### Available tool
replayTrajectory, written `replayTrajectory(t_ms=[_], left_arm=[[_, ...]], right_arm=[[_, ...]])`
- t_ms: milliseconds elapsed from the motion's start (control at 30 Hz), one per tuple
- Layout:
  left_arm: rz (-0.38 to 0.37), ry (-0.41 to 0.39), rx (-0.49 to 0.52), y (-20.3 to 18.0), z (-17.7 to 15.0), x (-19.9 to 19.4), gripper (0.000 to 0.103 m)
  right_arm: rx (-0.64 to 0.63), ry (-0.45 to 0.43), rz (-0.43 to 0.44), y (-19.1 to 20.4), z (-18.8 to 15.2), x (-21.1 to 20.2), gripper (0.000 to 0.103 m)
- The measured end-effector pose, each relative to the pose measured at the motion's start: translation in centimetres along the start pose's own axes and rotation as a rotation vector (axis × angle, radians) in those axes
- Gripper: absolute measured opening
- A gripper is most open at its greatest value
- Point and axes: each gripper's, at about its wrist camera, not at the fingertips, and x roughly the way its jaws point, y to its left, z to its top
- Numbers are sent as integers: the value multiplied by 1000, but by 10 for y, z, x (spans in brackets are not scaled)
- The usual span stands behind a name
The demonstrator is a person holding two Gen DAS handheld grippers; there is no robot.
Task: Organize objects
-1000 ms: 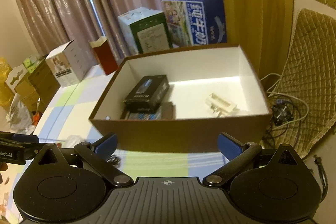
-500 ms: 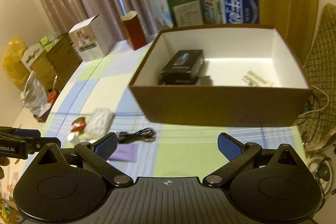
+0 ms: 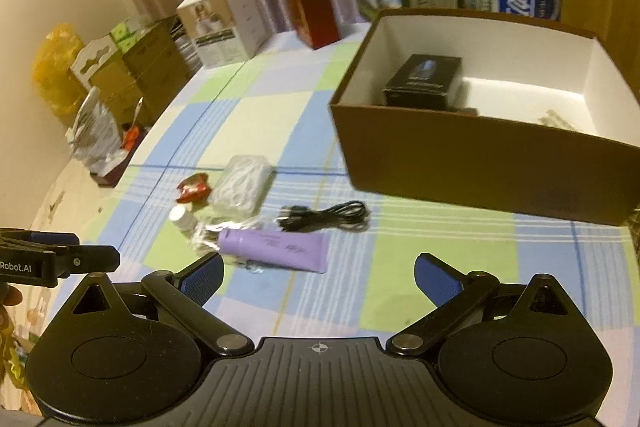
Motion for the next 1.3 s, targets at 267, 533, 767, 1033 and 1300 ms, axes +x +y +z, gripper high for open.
replayTrajectory(t_ms=[267,533,767,1033,1300], left_arm=[[24,13,-30,16,-11,3,96],[36,23,-36,25,-15,6,96],[27,28,-31,27,-15,13,96],[21,46,-32,34,-14,32,95],[34,87,-37,41,-11,60,95]], right_arm=[[-52,39,19,17,-10,23,99],[-96,58,34,25,-14,37,99],[-146,65,42,29,-13,51,99],[-237,80,36,28,-10,73,95],[-383,100,74,27,-5,103,65]])
